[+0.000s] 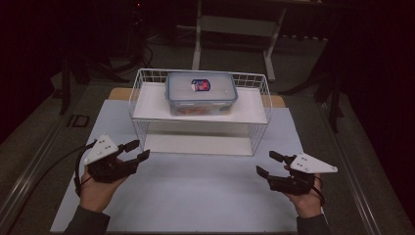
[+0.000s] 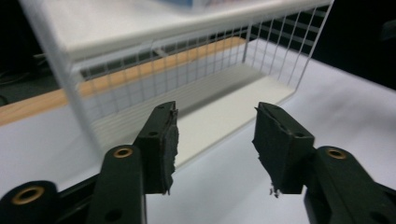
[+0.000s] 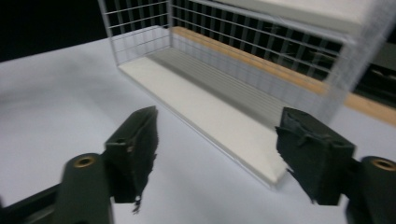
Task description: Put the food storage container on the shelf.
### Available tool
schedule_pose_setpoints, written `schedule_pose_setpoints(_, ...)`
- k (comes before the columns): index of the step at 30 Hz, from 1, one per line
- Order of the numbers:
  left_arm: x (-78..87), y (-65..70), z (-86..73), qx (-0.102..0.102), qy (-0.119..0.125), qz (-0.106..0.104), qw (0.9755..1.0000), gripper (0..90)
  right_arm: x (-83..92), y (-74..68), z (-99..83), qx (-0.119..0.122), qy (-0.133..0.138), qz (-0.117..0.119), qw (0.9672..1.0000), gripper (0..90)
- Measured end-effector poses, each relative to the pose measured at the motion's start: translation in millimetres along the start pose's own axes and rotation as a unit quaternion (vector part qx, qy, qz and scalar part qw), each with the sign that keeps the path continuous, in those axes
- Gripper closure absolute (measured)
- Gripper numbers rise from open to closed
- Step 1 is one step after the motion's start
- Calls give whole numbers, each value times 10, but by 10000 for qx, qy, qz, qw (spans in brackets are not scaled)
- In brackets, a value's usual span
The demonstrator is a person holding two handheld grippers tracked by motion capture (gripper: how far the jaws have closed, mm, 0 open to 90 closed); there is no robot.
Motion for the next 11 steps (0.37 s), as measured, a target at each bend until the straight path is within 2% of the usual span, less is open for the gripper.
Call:
schedule_pose_setpoints(4, 79, -58, -208, 107, 55, 69, 9999, 455, 105, 63, -106, -414, 69, 48, 9991, 276)
schedule_pose_setpoints(9, 126, -134, -387, 354, 260, 180, 9989, 440, 154, 45, -186, -405, -40, -4, 9992, 222)
schedule_pose_setpoints(11, 125, -153, -449, 355, 292, 227, 9987, 425, 147, 37, -205, -315, -102, -60, 9994, 205)
Point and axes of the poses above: each handheld gripper's, and its own axes: x roughly backward along the jaws, z roughly out of its top, y roughly to its right, the point moved 4 cm from there along -x, roughly forward along the jaws, and after that the axes turned 7 degrees about y, right-handed, at the moved point
